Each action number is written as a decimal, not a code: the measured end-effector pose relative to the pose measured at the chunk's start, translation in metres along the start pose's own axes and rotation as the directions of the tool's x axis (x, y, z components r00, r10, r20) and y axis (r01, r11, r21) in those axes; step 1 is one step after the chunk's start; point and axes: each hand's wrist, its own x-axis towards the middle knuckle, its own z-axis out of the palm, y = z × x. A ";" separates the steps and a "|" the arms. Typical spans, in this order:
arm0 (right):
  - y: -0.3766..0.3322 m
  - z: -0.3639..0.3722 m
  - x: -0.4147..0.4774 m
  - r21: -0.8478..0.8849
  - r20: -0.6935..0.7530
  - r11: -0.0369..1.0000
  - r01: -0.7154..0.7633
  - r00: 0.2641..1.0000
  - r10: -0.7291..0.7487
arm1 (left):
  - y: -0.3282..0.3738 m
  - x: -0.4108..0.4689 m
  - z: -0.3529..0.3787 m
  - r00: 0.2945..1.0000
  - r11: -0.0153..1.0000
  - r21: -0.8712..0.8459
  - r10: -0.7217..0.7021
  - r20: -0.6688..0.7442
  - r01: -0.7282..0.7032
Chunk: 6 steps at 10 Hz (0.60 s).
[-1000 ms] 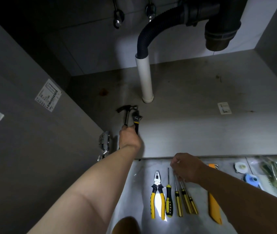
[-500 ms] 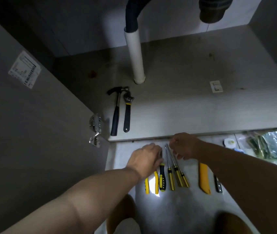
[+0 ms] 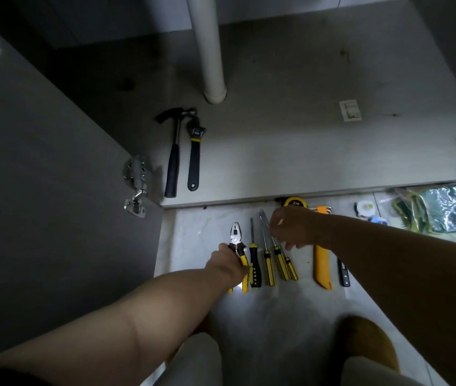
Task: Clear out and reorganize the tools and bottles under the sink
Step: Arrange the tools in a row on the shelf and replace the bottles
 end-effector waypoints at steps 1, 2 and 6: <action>0.000 0.002 0.003 -0.014 0.013 1.000 0.007 1.000 -0.007 | -0.002 0.002 -0.008 1.000 1.000 0.024 0.016 0.007 -0.016; 0.002 0.001 0.004 -0.019 0.031 1.000 0.008 1.000 -0.007 | -0.004 0.005 -0.011 0.998 0.998 0.029 0.057 0.029 -0.058; 0.010 0.049 0.009 -0.214 0.116 0.977 -0.016 0.992 0.042 | -0.018 -0.002 -0.038 0.965 0.902 -0.430 0.091 0.247 0.025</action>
